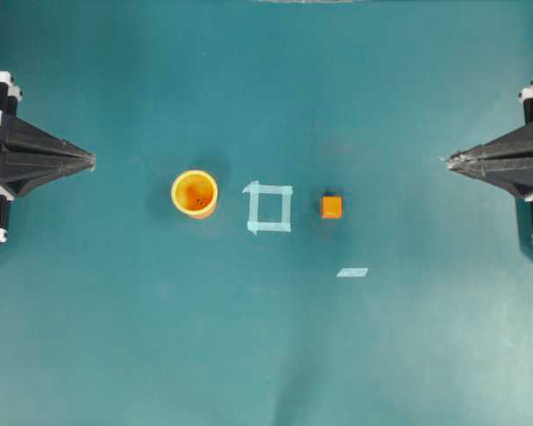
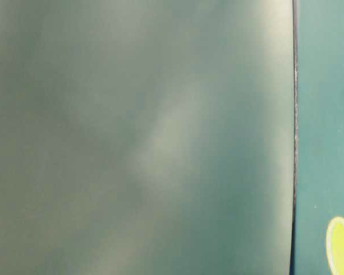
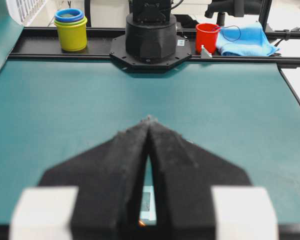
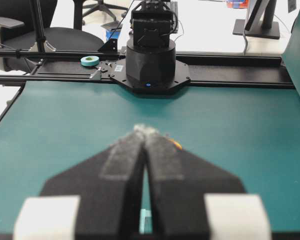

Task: Move the cup backward with left arm.
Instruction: 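Open the left gripper at its start position beside the orange cup, then move the open left gripper right until it surrounds the orange cup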

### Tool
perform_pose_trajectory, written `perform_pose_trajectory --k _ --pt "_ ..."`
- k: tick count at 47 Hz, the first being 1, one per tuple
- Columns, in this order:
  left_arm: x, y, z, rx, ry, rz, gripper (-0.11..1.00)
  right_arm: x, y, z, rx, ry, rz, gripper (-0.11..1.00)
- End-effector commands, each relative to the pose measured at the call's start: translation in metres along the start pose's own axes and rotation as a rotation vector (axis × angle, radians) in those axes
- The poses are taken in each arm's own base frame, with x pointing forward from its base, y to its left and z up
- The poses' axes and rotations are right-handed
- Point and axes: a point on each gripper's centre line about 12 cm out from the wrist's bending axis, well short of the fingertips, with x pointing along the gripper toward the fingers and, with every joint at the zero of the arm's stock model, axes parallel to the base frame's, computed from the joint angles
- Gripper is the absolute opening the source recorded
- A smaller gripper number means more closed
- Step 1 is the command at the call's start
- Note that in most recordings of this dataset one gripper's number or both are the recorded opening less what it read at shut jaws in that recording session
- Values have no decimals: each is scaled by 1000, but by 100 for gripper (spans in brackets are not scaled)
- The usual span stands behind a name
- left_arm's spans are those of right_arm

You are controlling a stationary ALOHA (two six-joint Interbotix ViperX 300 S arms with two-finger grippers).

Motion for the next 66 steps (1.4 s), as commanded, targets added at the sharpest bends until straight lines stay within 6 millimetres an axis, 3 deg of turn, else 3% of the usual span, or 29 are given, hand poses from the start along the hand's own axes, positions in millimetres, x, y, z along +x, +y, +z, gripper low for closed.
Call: perform_pose_trajectory --k 1,51,60,66 --pt "2 -1 0 -3 32 -4 -1 3 -1 9 10 -23 -3 -1" --pt "5 4 -19 45 148 15 3 6 -1 28 7 -29 -2 -1" --pt "10 6 -33 45 212 23 15 7 -1 29 7 -21 -2 0" --pt "14 7 -43 43 257 25 35 7 -1 32 6 -28 -2 0"
